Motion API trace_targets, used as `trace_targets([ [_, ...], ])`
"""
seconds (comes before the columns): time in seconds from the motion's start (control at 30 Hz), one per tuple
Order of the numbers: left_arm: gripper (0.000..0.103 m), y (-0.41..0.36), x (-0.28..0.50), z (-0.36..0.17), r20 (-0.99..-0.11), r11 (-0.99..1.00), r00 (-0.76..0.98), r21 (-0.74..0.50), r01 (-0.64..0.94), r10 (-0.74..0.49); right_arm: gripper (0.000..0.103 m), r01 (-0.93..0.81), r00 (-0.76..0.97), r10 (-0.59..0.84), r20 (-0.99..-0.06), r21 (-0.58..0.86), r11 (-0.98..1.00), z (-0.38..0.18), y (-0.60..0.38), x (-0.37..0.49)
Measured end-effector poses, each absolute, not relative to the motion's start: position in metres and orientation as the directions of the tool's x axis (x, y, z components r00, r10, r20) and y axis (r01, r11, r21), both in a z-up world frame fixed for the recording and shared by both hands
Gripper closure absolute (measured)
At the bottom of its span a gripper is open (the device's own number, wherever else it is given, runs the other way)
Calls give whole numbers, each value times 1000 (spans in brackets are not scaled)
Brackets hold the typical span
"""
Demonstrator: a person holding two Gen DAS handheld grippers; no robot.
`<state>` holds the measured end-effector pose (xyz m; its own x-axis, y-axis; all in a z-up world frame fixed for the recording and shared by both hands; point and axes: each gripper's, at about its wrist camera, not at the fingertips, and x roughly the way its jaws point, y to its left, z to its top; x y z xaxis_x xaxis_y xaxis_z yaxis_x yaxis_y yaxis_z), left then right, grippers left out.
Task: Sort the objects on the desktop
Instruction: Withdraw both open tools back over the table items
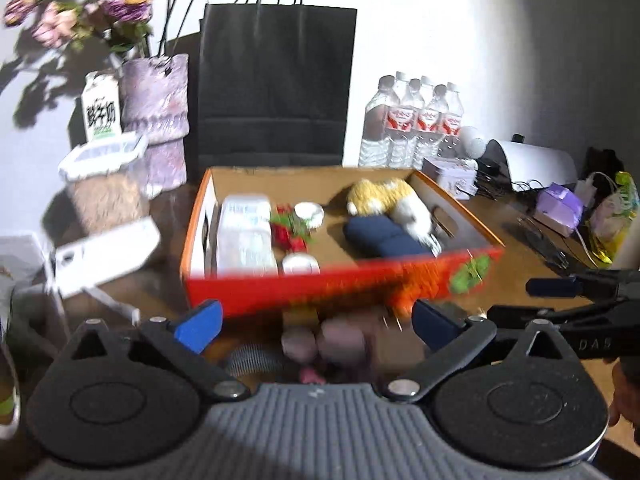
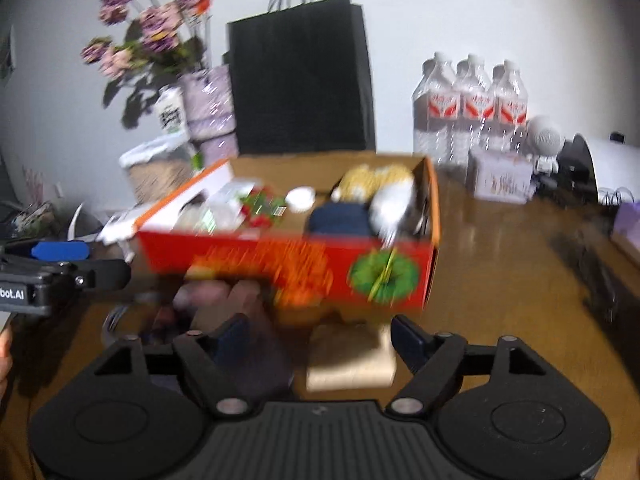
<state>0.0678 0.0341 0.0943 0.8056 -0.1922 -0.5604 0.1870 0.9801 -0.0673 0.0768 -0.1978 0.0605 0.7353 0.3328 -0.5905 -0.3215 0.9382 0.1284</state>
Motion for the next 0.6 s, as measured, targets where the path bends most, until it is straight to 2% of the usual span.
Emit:
trace_targets([
  [0.27, 0, 37, -22, 58, -540, 981, 820, -64, 183, -188, 20, -310, 754, 313, -578, 108, 945, 35, -196, -11],
  [0.33, 0, 40, -37, 48, -537, 982, 823, -77, 173, -187, 17, -319, 760, 305, -574, 80, 944, 32, -194, -25],
  [0.47, 0, 41, -47, 38, -562, 988, 814, -43, 145, -144, 16, -323, 764, 285, -579, 39, 945, 28, -188, -37],
  [0.6, 0, 45, -54, 35, -558, 990, 818, -72, 120, -140, 16, -326, 761, 289, -580, 43, 944, 27, -186, -42],
])
